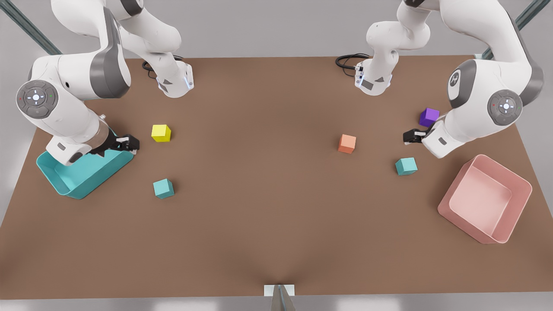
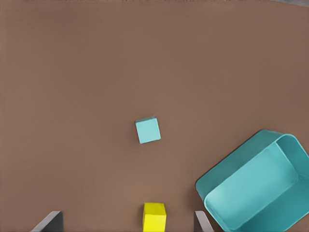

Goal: Stack the two blue cubes on top of each other

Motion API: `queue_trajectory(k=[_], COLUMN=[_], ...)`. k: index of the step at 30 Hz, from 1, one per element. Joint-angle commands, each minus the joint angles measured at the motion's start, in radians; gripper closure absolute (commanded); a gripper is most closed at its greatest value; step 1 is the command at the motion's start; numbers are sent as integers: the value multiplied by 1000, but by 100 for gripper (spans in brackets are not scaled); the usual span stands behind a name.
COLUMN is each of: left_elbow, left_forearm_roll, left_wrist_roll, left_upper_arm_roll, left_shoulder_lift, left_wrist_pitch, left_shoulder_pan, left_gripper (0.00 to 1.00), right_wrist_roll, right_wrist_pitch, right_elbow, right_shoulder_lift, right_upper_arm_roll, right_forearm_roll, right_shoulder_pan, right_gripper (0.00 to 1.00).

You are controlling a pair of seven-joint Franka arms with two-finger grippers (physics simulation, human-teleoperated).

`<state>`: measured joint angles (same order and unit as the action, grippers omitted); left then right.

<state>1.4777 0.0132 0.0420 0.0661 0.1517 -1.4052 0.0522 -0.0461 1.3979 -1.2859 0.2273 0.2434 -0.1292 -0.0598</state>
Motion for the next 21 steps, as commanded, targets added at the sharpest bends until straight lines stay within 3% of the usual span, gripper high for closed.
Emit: queue_trajectory(k=[1, 7, 12, 15, 19, 21], left_elbow=[0, -5, -11, -34, -66, -66], left_forearm_roll=[1, 10, 7, 5, 5, 4], left_wrist_roll=[16, 15, 15, 13, 12, 10], left_upper_arm_roll=[1, 0, 0, -6, -6, -6], left_shoulder_lift=[-4, -4, 55, 98, 134, 134], left_wrist_pitch=[5, 9, -3, -150, -175, -173], left_shoulder_pan=[5, -2, 5, -5, -14, -14], left_gripper=[0, 0, 0, 0, 0, 0], right_wrist_roll=[20, -23, -527, -725, -678, -728], right_wrist_pitch=[26, 39, 111, 184, 191, 367], right_elbow=[-1, 8, -30, -128, -132, -203], right_shoulder_lift=[0, 110, 244, 247, 300, 268], right_upper_arm_roll=[0, 4, 7, 4, 2, -1], right_forearm_roll=[5, -46, -30, 6, -7, -9], right_shoulder_pan=[0, 0, 25, 18, -37, -44], right_gripper=[0, 0, 0, 0, 0, 0])
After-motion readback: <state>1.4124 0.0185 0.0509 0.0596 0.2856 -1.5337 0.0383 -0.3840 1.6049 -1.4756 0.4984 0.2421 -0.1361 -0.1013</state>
